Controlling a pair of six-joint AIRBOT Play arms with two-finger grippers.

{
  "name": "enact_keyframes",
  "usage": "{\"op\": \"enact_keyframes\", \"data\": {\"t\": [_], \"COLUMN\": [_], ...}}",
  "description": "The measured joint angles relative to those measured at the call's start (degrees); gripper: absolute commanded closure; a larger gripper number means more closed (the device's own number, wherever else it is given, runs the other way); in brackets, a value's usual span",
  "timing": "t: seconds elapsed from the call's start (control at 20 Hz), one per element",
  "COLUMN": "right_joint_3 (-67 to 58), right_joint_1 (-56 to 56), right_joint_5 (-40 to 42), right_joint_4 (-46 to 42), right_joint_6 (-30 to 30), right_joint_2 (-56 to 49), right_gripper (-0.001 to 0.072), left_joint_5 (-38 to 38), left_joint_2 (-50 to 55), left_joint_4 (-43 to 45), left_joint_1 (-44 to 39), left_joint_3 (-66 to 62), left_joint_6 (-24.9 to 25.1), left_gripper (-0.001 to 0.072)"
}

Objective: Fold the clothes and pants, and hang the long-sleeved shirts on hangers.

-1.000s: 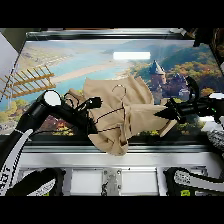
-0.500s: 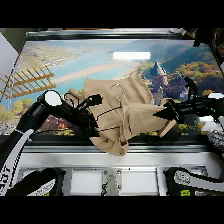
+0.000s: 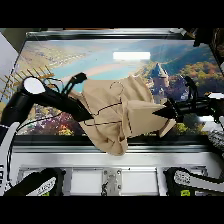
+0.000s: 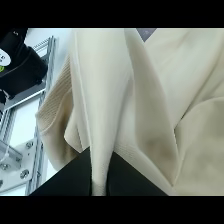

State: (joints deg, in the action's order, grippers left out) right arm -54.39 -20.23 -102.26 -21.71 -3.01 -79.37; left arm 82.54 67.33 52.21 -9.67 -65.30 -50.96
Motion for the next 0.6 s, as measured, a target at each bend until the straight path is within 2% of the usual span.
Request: {"op": "enact_keyframes", "data": {"t": [0.3,0.45,0.6], "right_joint_3": [0.0,0.0,0.0], "right_joint_1": [0.0,0.0,0.0], "right_joint_5": [6.1,8.6,9.8], "right_joint_4": [6.2,8.6,9.6], "right_joint_6": [1.5,1.8,2.0], "right_joint_2": [4.5,8.4,11.4], "right_gripper": [0.0699,0.0699,0.0698], "left_joint_5": [-1.1,-4.2,-11.0], "left_joint_2": [-3.4,-6.3,-9.3], "left_joint_4": [0.3,0.6,0.7], "left_joint_1": [6.1,4.3,0.0], "left_joint_3": [-2.4,-1.0,5.0], "left_joint_6": [-14.7,-23.1,-32.6], "left_gripper": [0.0253,0.0253,0.0253]}}
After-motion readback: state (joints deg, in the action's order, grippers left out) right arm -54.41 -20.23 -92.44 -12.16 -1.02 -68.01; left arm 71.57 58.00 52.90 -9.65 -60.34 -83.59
